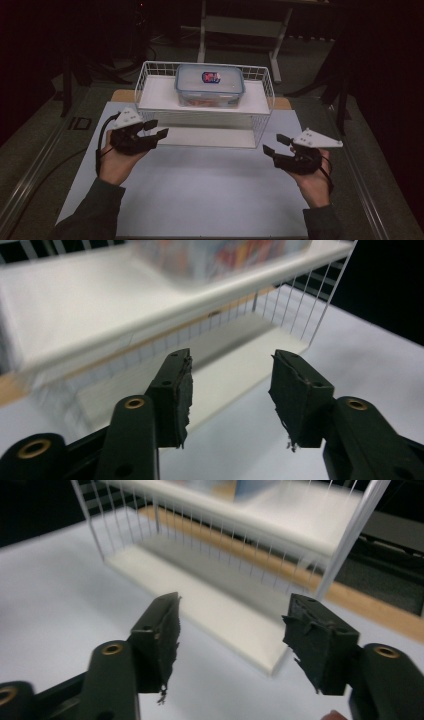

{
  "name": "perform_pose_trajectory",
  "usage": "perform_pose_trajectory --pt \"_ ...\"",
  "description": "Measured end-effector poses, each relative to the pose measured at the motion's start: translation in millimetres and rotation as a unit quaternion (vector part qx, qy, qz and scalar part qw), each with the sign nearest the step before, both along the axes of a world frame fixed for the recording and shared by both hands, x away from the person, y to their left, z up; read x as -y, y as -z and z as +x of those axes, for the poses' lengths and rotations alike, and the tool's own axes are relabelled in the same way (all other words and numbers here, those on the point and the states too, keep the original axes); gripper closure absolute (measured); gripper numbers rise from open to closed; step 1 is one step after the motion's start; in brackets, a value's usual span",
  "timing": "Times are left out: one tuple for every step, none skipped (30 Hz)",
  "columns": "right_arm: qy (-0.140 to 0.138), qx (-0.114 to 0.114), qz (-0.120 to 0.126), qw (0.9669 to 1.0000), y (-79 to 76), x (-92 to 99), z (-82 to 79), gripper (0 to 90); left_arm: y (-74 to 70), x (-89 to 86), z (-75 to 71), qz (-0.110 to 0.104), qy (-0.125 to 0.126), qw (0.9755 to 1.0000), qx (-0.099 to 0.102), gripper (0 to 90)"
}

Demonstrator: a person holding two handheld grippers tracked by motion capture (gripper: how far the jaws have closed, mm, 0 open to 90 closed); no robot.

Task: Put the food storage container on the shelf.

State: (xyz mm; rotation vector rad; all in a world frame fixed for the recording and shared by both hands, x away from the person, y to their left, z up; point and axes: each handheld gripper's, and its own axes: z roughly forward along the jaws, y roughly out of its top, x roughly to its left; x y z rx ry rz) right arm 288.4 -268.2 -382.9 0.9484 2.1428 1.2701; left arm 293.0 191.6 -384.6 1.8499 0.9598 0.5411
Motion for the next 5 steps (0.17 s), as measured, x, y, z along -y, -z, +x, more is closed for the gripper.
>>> perform_pose_trajectory --pt "-0.002 -0.005 0.0 1.0 6.5 3.0 -3.6 34.6 5.6 -5.1 -4.8 0.003 -0.005 1.0 -0.001 48.8" --pt "-0.001 -0.008 0.0 1.0 13.2 6.1 -6.3 33.2 12.0 -9.7 -9.3 0.005 -0.011 0.9999 -0.005 47.8" --pt "0.001 -0.013 0.0 0.9999 20.3 9.6 -8.0 32.2 18.7 -14.3 -13.1 0.011 -0.017 0.9998 -0.008 47.4" --pt "0.005 -0.022 -0.001 0.9997 27.6 13.0 -8.9 31.5 25.9 -18.6 -16.0 0.016 -0.025 0.9995 -0.011 46.4" --pt "0.011 -0.028 -0.001 0.9995 35.4 16.6 -8.8 30.6 33.5 -23.6 -17.9 0.018 -0.031 0.9992 -0.019 45.5"
